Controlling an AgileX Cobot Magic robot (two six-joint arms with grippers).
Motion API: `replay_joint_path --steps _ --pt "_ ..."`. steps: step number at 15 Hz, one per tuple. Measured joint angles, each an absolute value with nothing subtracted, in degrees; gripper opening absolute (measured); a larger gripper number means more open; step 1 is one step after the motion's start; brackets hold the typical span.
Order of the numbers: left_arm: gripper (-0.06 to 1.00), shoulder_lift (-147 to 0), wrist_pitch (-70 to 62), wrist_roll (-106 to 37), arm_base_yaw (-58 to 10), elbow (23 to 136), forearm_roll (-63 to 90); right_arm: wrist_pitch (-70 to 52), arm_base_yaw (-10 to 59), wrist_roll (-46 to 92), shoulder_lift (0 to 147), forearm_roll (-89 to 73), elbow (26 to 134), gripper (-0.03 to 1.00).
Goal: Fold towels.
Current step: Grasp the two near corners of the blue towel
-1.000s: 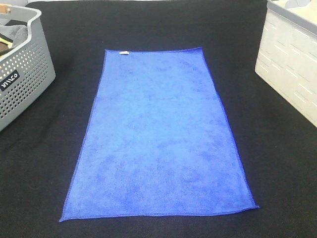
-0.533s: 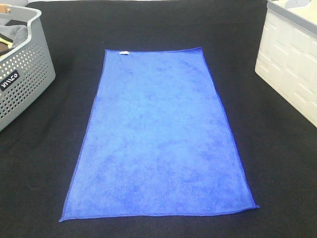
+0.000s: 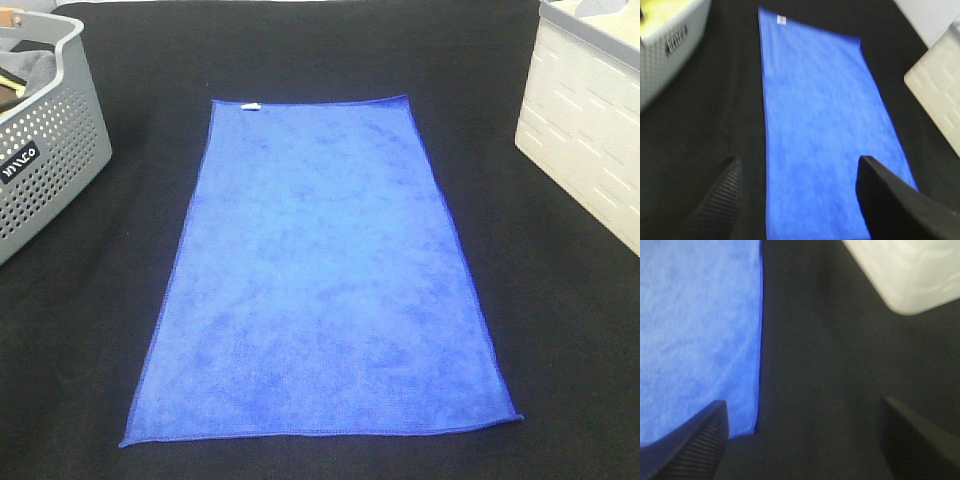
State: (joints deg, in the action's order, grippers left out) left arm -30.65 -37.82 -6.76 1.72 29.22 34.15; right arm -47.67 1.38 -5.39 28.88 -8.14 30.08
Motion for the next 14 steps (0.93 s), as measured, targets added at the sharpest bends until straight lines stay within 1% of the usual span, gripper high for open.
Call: replay_joint_path --steps 1,2,7,8,9,12,14 --pt "0.63 -38.8 -37.8 -8.3 1.7 29.2 37.5 -47.4 1.4 -5.2 36.0 -10.9 30.1 0.77" --pt "0.63 -43.9 -37.8 -10.5 1.7 29.2 39.4 -47.3 1.4 -3.6 40.5 -12.8 30.1 0.77" --pt "0.63 -68.8 -37.8 -26.0 1.7 29.2 49.5 -41.4 1.4 11.2 59.4 -23.7 30.1 0.77" --pt "0.63 -72.5 -37.8 -28.6 1.7 29.0 51.7 -39.8 1.4 14.1 62.5 -26.1 30.1 0.77" --pt "0.63 -72.5 -37.8 -28.6 1.7 29.0 51.7 -39.8 1.4 14.1 62.5 -26.1 30.1 0.77" --pt "0.63 -83.0 -37.0 -43.1 1.4 29.0 65.3 -35.2 1.4 24.2 73.6 -36.3 30.1 0.77" --pt "0.63 -87.8 -34.7 -49.4 -0.8 29.1 71.8 -33.3 1.4 32.3 79.0 -43.4 30.1 0.77"
